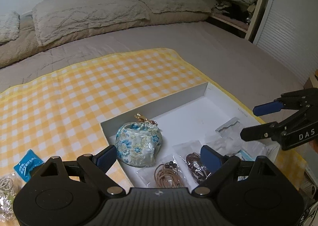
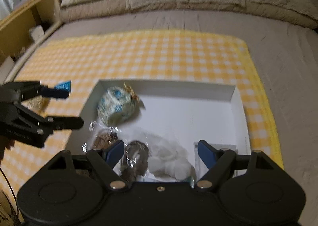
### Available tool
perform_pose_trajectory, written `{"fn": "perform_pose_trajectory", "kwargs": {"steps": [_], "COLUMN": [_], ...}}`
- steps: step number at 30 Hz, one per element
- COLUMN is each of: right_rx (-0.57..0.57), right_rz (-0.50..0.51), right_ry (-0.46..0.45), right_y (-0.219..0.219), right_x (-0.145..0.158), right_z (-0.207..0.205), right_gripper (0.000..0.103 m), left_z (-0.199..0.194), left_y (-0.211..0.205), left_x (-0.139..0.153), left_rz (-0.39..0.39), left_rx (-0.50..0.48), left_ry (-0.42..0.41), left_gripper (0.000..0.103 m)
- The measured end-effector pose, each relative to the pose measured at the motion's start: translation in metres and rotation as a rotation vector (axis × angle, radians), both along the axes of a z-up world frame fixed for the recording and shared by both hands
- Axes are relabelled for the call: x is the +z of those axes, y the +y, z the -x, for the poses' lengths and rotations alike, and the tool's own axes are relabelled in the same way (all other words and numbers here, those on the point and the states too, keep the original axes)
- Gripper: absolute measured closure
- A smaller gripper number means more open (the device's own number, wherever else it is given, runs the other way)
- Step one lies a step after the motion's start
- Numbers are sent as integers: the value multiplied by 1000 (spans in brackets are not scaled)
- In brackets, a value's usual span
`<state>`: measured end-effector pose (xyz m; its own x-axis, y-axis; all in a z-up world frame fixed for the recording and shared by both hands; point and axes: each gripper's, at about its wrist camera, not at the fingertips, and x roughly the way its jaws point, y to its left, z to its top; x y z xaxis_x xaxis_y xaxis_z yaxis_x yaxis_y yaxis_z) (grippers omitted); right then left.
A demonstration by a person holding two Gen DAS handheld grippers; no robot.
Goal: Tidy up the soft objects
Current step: 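Withdraw both open tools from the box toward the remaining items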
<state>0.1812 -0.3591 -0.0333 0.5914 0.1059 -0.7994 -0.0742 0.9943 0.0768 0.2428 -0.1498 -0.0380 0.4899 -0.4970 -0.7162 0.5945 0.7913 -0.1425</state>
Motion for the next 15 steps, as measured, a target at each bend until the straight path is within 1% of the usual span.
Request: {"fn": "perform_pose_trajectory", "kwargs": {"steps": [3, 6, 7, 8, 9, 12, 13, 15], "right_rx": [-24, -35, -35, -36, -37, -52, -62, -79], "right_rz": [-12, -3, 3, 9, 15, 26, 29, 42], "right_ry": [-36, -61, -66, -71, -77, -101, -113, -136], "right_y": [3, 7, 8, 9, 11, 13, 13, 14], "right_x": [7, 11, 13, 13, 13, 14, 14, 15], "right_z": [6, 10, 13, 16, 18, 25, 27, 32], "right_gripper": [21, 21, 21, 18, 17, 7, 2, 0], "left_z": [4, 8, 9, 11, 12, 15, 16, 19], "left_y": [5, 11, 13, 16, 18, 24, 26, 29], "left_x": [4, 8, 9, 10, 11, 14, 15, 16], "left_rz": [3, 5, 5, 8, 12, 22, 29, 37], "left_rx": [18, 43, 55, 66, 76, 101, 112, 126], "left_ry": [-2, -6, -8, -11, -17, -25, -28, -28], "left_gripper": [12, 11, 7, 3, 2, 0, 0, 0]}}
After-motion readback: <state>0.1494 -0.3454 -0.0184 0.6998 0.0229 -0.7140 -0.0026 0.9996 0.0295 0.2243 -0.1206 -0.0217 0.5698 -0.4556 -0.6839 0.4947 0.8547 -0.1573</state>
